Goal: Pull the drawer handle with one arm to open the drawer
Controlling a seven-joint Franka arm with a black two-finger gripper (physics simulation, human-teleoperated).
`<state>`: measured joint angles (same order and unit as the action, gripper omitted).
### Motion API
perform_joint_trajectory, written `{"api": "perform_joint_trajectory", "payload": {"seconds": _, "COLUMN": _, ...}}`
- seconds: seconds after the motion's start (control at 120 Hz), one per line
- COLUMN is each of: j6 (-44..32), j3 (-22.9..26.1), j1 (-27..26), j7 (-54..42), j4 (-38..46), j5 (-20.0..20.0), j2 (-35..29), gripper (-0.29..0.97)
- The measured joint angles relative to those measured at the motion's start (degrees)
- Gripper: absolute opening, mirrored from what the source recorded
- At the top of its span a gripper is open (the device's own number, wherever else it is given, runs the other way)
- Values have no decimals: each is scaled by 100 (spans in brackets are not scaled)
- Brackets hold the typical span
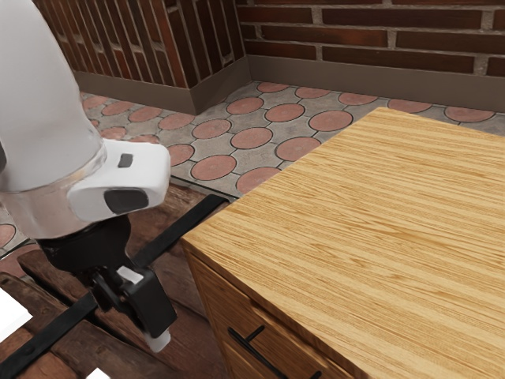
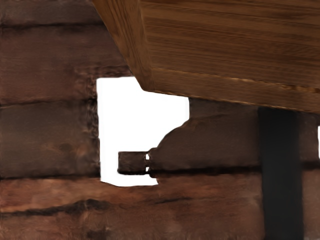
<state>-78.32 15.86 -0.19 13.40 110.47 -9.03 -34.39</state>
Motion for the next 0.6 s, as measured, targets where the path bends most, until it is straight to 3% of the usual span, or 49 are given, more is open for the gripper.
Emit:
{"api": "perform_joint_trajectory", "payload": {"seconds": 0.1, "j6": 351, "j3": 78, "j1": -49, "j7": 1647, "j4": 82, "j5": -797, "j2": -203, "gripper": 68}}
{"api": "perform_joint_trajectory", "payload": {"seconds": 0.233, "j6": 737, "j3": 693, "j1": 595, "j7": 3542, "j4": -5, "j5": -1455, "j2": -249, "gripper": 68}}
{"api": "perform_joint_trajectory", "payload": {"seconds": 0.45, "j6": 778, "j3": 1011, "j1": 596, "j7": 6752, "j4": -13, "j5": -1698, "j2": -256, "gripper": 68}}
{"api": "perform_joint_trajectory", "payload": {"seconds": 0.6, "j6": 409, "j3": 1183, "j1": 575, "j7": 8447, "j4": 23, "j5": -1555, "j2": -337, "gripper": 68}}
